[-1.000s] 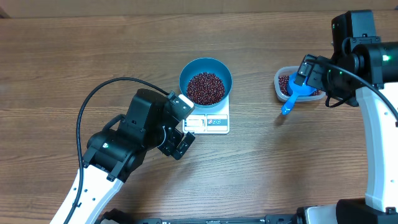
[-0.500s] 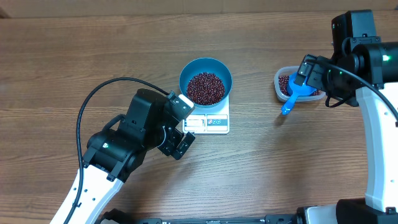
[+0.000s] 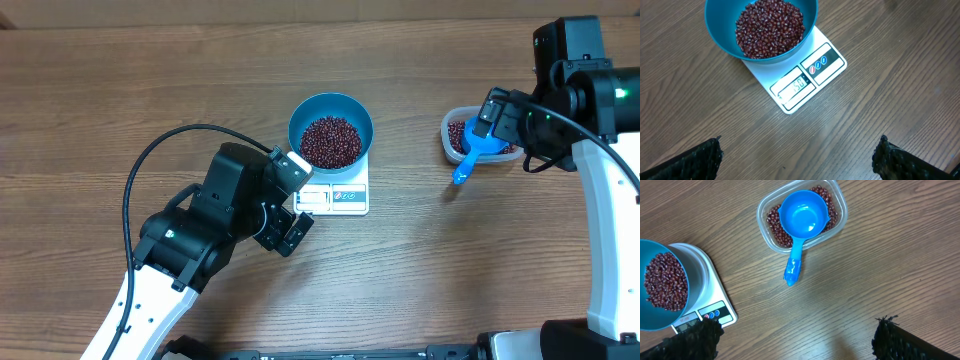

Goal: Scoop item into bowl and weigh 150g on scale

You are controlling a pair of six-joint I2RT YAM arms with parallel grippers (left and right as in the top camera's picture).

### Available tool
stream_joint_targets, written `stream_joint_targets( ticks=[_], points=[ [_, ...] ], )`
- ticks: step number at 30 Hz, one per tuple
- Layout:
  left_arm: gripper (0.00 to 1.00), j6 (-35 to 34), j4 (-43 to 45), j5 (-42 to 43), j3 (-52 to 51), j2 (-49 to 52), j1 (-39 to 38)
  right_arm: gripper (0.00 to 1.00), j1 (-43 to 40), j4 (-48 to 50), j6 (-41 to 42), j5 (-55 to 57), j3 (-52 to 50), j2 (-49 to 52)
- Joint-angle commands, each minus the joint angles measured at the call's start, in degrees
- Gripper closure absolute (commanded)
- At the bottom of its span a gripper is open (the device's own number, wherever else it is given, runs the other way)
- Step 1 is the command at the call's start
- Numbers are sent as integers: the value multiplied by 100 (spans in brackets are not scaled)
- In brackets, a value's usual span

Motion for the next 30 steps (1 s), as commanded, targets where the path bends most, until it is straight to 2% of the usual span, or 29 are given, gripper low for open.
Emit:
stream_joint_targets(
  ticks=[1, 7, 12, 30],
  points=[
    [0, 68, -11, -125, 87, -31, 35, 0, -20, 17, -105, -31, 118, -66],
    [0, 109, 13, -302, -13, -365, 35, 0, -20, 17, -105, -31, 118, -66],
    [1, 109, 483, -398, -374, -841, 46, 0, -20, 17, -105, -31, 118, -66],
    [1, 109, 5097, 699, -3355, -3442, 1207, 0, -20, 17, -105, -31, 118, -66]
  ],
)
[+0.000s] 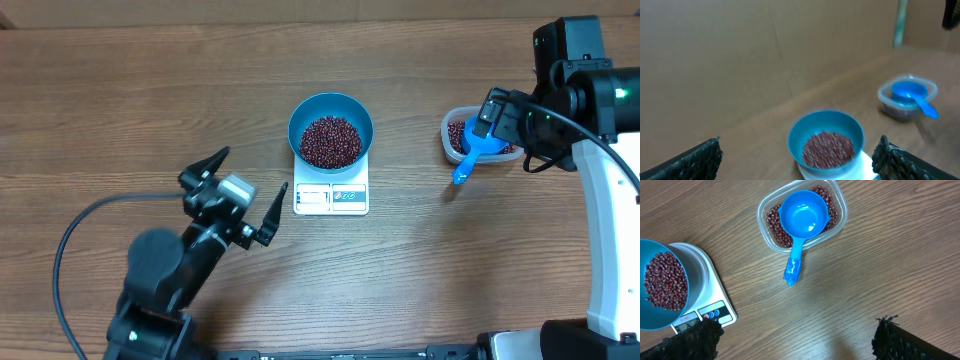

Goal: Scoop item into bowl and weigh 150g on scale

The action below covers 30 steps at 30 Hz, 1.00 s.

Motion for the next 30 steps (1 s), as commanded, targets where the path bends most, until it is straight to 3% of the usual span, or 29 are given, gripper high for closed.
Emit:
stream_joint_targets(
  ticks=[1, 11, 30],
  points=[
    [1, 68, 629, 352, -581, -509, 254, 0, -20, 15, -90, -28, 118, -66],
    [1, 63, 2529, 542, -2050, -1781, 964, 0, -20, 15, -90, -28, 118, -66],
    [0, -286, 2514, 553, -3276, -3331, 1755, 0, -20, 15, -90, -28, 118, -66]
  ],
)
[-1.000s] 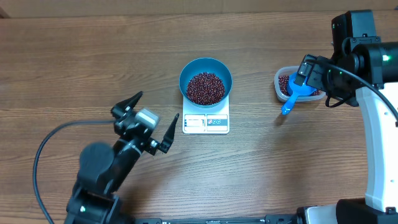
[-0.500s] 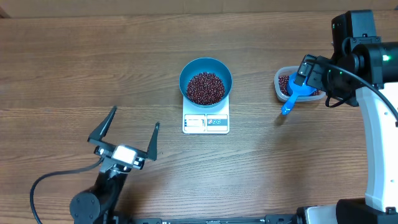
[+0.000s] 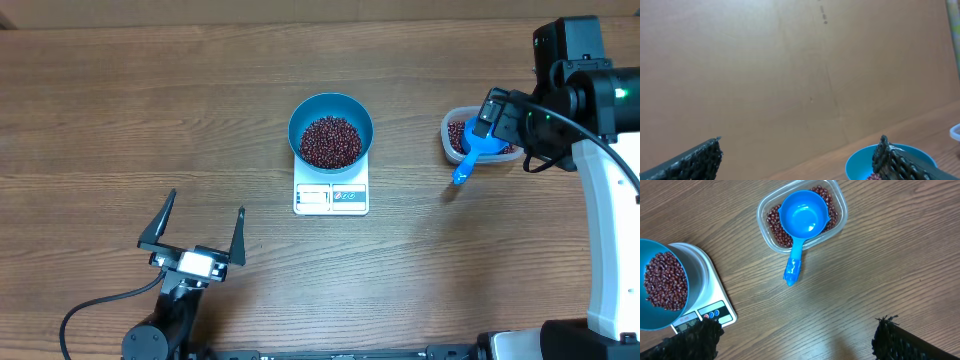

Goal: Scoop item into bowl and weigh 150g on scale

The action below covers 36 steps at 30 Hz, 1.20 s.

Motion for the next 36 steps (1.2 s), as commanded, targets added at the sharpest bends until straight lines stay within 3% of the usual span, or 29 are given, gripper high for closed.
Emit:
stream_joint_targets(
  ticks=[1, 6, 22, 36],
  points=[
    [0, -219, -129, 59, -116, -232, 153, 0, -20, 15, -90, -28, 118, -66],
    [0, -280, -448, 15, -116, -229, 267, 0, -20, 15, -87, -28, 118, -66],
    [0, -1292, -2634, -859, -116, -229, 308, 0, -20, 15, -90, -28, 118, -66],
    [0, -1329, -2629, -1016, -116, -229, 343, 0, -20, 15, -87, -28, 118, -66]
  ],
)
